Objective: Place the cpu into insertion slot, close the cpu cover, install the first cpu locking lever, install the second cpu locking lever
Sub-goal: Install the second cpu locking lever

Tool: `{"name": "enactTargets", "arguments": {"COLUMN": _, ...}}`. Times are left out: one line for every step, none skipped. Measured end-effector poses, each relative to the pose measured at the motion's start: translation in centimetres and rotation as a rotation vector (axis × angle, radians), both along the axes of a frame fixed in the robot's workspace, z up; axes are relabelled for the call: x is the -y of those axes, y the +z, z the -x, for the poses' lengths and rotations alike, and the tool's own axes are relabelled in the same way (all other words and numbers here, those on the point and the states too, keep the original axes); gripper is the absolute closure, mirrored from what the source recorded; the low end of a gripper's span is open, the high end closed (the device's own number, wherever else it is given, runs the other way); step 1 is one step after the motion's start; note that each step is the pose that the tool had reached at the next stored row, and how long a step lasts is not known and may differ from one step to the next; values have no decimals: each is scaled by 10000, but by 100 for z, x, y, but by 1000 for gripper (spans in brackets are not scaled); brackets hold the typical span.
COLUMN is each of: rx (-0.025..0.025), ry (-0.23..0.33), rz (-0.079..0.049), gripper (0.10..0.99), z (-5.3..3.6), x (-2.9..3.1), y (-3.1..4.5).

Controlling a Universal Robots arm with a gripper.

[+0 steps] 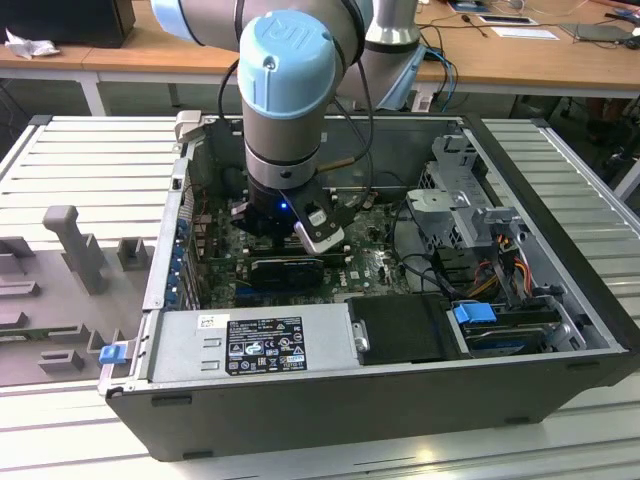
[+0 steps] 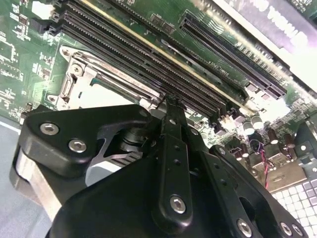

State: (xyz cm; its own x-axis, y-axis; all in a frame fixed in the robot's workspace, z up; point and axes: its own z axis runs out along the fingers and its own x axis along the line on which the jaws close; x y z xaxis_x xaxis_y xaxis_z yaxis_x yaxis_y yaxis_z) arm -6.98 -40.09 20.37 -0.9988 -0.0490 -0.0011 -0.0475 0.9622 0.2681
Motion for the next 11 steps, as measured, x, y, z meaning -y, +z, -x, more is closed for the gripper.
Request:
{"name": "enactTargets", "arguments": {"rx": 3, "ry": 2, "rz": -53, "gripper": 980, "z": 5, "x": 11, "y": -4}}
{"name": "enactTargets", "arguments": {"rx": 10, "ry": 4, "rz": -126, "gripper": 980, "z": 21, "x": 23, "y": -11}}
{"name": "enactTargets", "arguments": {"rx": 15, "ry": 8, "rz": -175, "gripper": 980, "z": 30, "x": 29, "y": -15}}
{"name": "enactTargets", "arguments": {"rx": 19, "ry": 14, "rz": -254, "gripper": 980, "z": 36, "x": 32, "y": -20}}
{"name": "enactTargets", "arguments": {"rx": 21, "ry": 16, "rz": -310, "gripper": 980, "z": 37, "x": 32, "y": -25}}
{"name": "enactTargets", "arguments": {"rx": 21, "ry": 16, "rz": -356, "gripper": 980, "z": 39, "x": 32, "y": -29}}
{"name": "enactTargets", "arguments": {"rx": 24, "ry": 20, "rz": -436, "gripper": 980, "z": 42, "x": 32, "y": -39}}
{"name": "enactTargets", "arguments": {"rx": 26, "ry": 22, "rz": -479, "gripper": 980, "z": 45, "x": 32, "y": -45}}
{"name": "enactTargets", "arguments": {"rx": 27, "ry": 22, "rz": -519, "gripper": 980, "z": 47, "x": 32, "y": -51}}
{"name": "enactTargets", "arguments": {"rx": 28, "ry": 21, "rz": -583, "gripper": 980, "z": 49, "x": 32, "y": -60}}
{"name": "enactTargets", "arguments": {"rx": 29, "ry": 21, "rz": -630, "gripper": 980, "z": 50, "x": 31, "y": -70}}
